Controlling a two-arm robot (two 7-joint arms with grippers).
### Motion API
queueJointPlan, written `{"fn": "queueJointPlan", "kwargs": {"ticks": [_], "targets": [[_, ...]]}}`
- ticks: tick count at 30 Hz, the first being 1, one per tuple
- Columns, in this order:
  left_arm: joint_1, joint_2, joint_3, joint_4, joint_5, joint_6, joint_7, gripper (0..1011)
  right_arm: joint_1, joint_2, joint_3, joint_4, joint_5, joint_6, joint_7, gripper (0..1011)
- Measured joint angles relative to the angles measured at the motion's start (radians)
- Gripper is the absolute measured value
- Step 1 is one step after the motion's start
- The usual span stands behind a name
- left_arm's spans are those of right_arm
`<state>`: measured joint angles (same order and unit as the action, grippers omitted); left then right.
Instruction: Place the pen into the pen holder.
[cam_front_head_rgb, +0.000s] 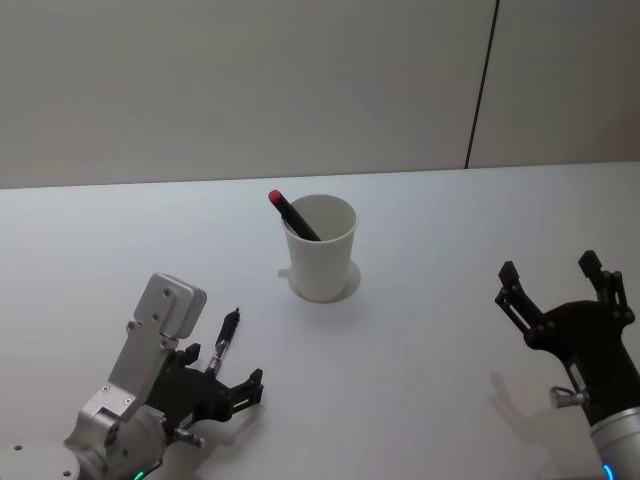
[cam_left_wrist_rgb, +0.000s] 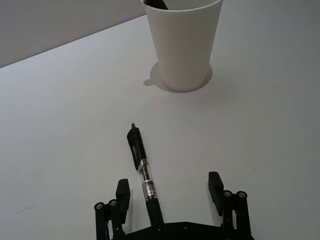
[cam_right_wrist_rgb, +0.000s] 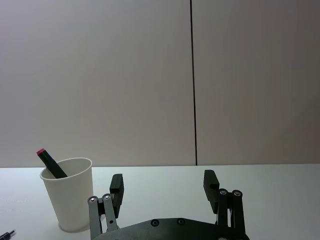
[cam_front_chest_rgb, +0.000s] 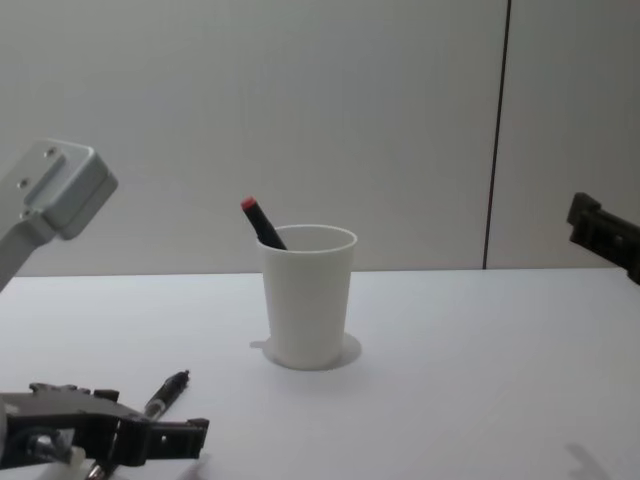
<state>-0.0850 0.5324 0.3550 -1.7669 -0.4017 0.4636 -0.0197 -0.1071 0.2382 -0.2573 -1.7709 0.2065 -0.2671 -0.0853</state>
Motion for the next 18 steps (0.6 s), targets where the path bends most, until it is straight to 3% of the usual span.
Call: {"fn": "queueJointPlan", "kwargs": {"ticks": [4, 8, 15, 18], "targets": [[0.001, -0.001, -0.002, 0.003, -0.001, -0.003, 0.000, 1000, 0.000, 0.000, 0.000, 0.000, 0.000, 0.000, 0.000, 1001], [0.003, -0.003, -0.004, 0.005, -0.005, -0.006, 0.000, 932, 0.000, 0.000, 0.000, 0.000, 0.000, 0.000, 0.000, 1001], [0.006, -0.006, -0.009, 0.011, -0.011, -0.013, 0.007, 756, 0.000, 0.000, 0.000, 0.000, 0.000, 0.000, 0.000, 1001], [0.007, -0.008, -0.010, 0.016, -0.012, -0.016, 0.012, 630, 0.000, 0.000, 0.000, 0.000, 0.000, 0.000, 0.000, 1001]]}}
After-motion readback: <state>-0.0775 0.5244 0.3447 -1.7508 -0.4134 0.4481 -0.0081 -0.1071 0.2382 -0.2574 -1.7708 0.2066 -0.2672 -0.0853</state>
